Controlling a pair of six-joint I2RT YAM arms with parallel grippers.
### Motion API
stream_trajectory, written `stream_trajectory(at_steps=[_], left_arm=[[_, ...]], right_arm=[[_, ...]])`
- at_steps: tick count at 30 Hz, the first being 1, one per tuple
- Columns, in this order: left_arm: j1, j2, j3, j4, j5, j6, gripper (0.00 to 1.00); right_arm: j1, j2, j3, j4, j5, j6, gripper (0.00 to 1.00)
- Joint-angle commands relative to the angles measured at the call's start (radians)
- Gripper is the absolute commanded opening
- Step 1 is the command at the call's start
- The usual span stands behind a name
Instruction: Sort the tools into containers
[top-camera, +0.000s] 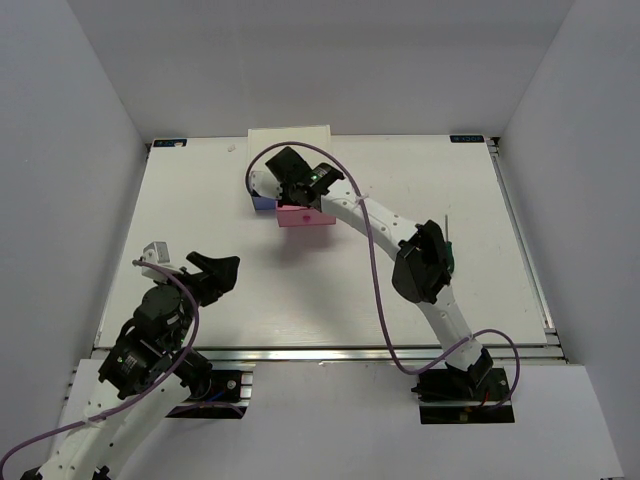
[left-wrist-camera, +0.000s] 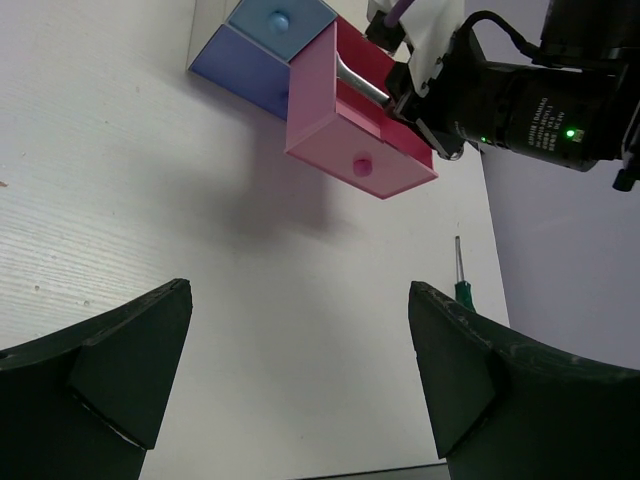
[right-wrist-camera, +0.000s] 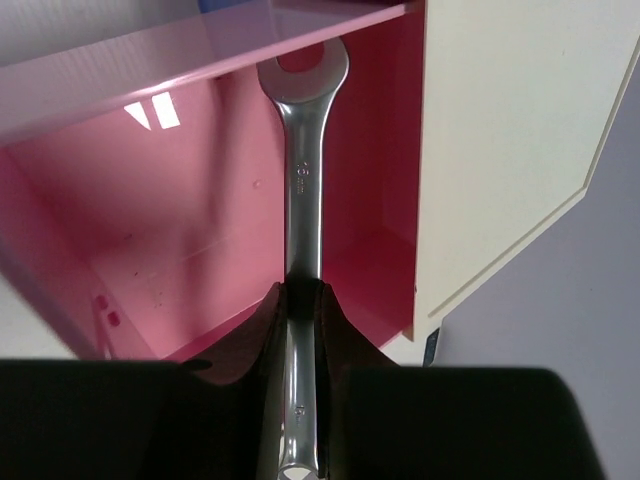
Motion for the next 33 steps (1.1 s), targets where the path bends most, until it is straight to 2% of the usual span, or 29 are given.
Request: stream_trajectory(at_steps=[1,2,3,5,6,12,14,17,20,22,23,24,26,27,28,33], left_arm=[[-0.002,0.0,-0.014,0.001,-0.014,-0.005,0.98],[-0.002,0.002,-0.012,0.005,-0.013,-0.005,0.98],[-0.002,0.005,-0.012,0.006,-0.013,-0.005,0.98],[-0.002,0.014,-0.01,0.014,-0.01,-0.003,0.98],[-0.002,0.017,-0.012,0.017,-0.004,-0.003,0.98],[-0.002,0.06,-0.021,0.07,0.013,0.006,0.98],[-0.002,0.074,-0.021,0.093,0.021,0.013,0.98],[-0.002,0.103,-0.015,0.116,0.032,0.027,0.98],[-0.004,0.129,-0.006,0.136,0.042,0.041,0.98],[-0.002,0.143,-0.003,0.147,0.049,0.046,0.98],[-0.002,0.148,-0.003,0.153,0.056,0.047,0.98],[-0.002,0.149,-0.004,0.159,0.061,0.049,0.98],[-0.002,0.16,-0.007,0.182,0.072,0.053,0.98],[-0.002,0.164,-0.01,0.192,0.085,0.055,0.98],[-0.002,0.177,-0.01,0.211,0.092,0.059,0.98],[-0.002,0.227,0.003,0.256,0.141,0.078,0.98]], right_arm=[[0.006,0.016,0.053,0.111,0.061,-0.019,0.0],[0.006,0.019,0.057,0.116,0.068,-0.022,0.0],[0.008,0.021,0.062,0.119,0.067,-0.02,0.14],[0.009,0.016,0.07,0.119,0.062,-0.017,0.27],[0.011,0.01,0.068,0.116,0.061,-0.015,0.37],[0.011,-0.062,0.039,0.085,0.041,0.009,0.56],[0.011,-0.079,0.04,0.076,0.03,0.027,0.57],[0.011,-0.117,0.045,0.056,-0.001,0.06,0.54],[-0.015,-0.159,0.044,0.015,-0.077,0.125,0.44],[-0.043,-0.197,0.042,-0.037,-0.16,0.17,0.33],[-0.056,-0.212,0.034,-0.048,-0.264,0.22,0.28],[-0.093,-0.25,0.01,-0.056,-0.319,0.244,0.19],[-0.131,-0.291,-0.034,-0.048,-0.471,0.287,0.09],[-0.171,-0.326,-0.089,-0.039,-0.514,0.328,0.0],[-0.217,-0.337,-0.108,-0.047,-0.619,0.339,0.0],[-0.285,-0.331,-0.183,-0.163,-0.78,0.255,0.0]])
